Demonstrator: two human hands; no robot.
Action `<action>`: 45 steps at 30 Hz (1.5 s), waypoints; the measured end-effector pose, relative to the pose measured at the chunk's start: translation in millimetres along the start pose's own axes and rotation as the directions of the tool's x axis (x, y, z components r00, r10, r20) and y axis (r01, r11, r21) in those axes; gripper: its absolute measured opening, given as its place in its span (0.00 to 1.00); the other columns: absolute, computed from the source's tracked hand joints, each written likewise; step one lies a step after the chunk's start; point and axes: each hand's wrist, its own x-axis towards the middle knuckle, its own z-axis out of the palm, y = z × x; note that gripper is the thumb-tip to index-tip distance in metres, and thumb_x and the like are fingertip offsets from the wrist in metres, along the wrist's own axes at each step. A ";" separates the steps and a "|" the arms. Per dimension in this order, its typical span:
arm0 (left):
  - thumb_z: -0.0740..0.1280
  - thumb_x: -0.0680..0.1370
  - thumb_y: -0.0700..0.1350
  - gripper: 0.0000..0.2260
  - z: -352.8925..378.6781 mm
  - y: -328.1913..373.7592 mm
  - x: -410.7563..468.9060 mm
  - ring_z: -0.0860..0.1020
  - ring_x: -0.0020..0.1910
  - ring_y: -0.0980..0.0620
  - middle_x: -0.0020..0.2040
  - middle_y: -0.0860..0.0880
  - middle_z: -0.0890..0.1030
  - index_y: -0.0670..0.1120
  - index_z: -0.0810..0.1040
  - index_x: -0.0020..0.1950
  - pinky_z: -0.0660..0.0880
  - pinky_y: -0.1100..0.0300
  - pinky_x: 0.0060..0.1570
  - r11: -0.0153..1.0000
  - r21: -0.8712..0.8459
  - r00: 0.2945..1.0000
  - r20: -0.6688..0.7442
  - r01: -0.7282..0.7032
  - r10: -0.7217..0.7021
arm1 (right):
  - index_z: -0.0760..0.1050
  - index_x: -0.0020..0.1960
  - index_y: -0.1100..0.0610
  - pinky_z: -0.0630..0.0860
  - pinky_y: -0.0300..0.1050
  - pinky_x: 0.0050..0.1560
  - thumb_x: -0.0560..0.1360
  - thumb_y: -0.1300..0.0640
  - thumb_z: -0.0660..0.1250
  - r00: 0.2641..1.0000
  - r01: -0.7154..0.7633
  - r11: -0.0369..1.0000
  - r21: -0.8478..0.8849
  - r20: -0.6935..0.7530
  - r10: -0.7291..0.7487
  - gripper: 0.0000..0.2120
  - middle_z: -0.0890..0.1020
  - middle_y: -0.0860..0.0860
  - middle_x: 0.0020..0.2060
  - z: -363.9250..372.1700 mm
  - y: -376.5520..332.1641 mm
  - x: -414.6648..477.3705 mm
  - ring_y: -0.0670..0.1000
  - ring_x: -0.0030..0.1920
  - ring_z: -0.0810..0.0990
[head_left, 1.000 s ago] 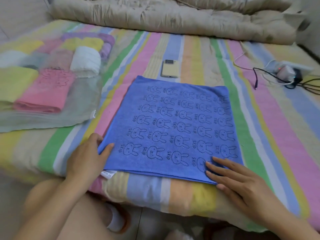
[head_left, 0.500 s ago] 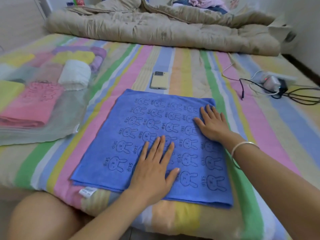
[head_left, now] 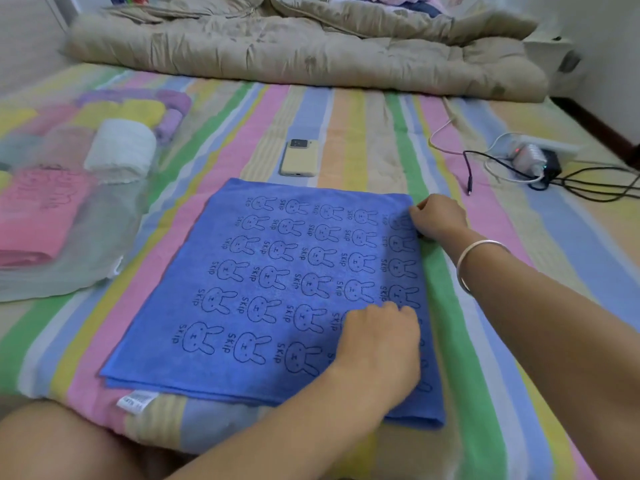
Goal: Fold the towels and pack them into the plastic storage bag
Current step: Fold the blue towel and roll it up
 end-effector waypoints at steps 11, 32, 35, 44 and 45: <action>0.66 0.76 0.52 0.17 1.0 32.8 0.6 0.74 0.55 0.43 0.56 0.42 0.75 0.43 0.73 0.60 0.69 0.53 0.44 0.994 0.106 0.984 0.179 -0.001 -0.018 | 0.75 0.47 0.63 0.80 0.47 0.36 0.72 0.57 0.71 0.950 -0.269 0.805 0.529 0.285 0.131 0.10 0.81 0.58 0.39 -4.9 -13.1 -2.1 0.55 0.34 0.80; 0.67 0.68 0.45 0.05 -16.9 -232.2 -122.1 0.65 0.18 0.54 0.22 0.50 0.71 0.47 0.75 0.32 0.63 0.66 0.22 0.264 -0.879 0.756 0.151 0.398 -0.637 | 0.72 0.36 0.62 0.76 0.41 0.22 0.74 0.64 0.66 0.942 -0.127 0.692 0.710 0.305 -0.141 0.08 0.77 0.57 0.27 63.1 -276.6 -26.4 0.50 0.19 0.77; 0.66 0.76 0.36 0.10 -4.9 -250.0 -128.2 0.69 0.15 0.53 0.22 0.49 0.72 0.42 0.73 0.35 0.62 0.69 0.18 0.259 -0.859 0.717 0.163 0.441 -0.678 | 0.74 0.34 0.63 0.82 0.47 0.31 0.73 0.63 0.66 0.941 -0.084 0.756 0.649 0.301 -0.154 0.10 0.78 0.56 0.24 85.6 -297.7 -32.9 0.53 0.24 0.79; 0.65 0.74 0.43 0.14 -9.8 -256.3 -131.4 0.70 0.22 0.54 0.24 0.51 0.67 0.46 0.63 0.31 0.67 0.58 0.25 0.478 -0.660 0.707 0.115 0.579 -0.698 | 0.75 0.53 0.62 0.82 0.42 0.37 0.79 0.56 0.65 0.891 -0.041 0.697 0.716 0.342 -0.300 0.09 0.83 0.58 0.43 99.3 -286.2 -50.8 0.52 0.34 0.81; 0.65 0.73 0.45 0.15 -10.7 -257.2 -132.1 0.66 0.24 0.54 0.24 0.52 0.67 0.45 0.62 0.31 0.65 0.58 0.28 0.544 -0.596 0.720 0.083 0.590 -0.689 | 0.74 0.55 0.61 0.83 0.43 0.40 0.80 0.57 0.64 0.883 -0.006 0.677 0.736 0.322 -0.342 0.09 0.82 0.57 0.47 95.4 -278.7 -55.1 0.52 0.38 0.82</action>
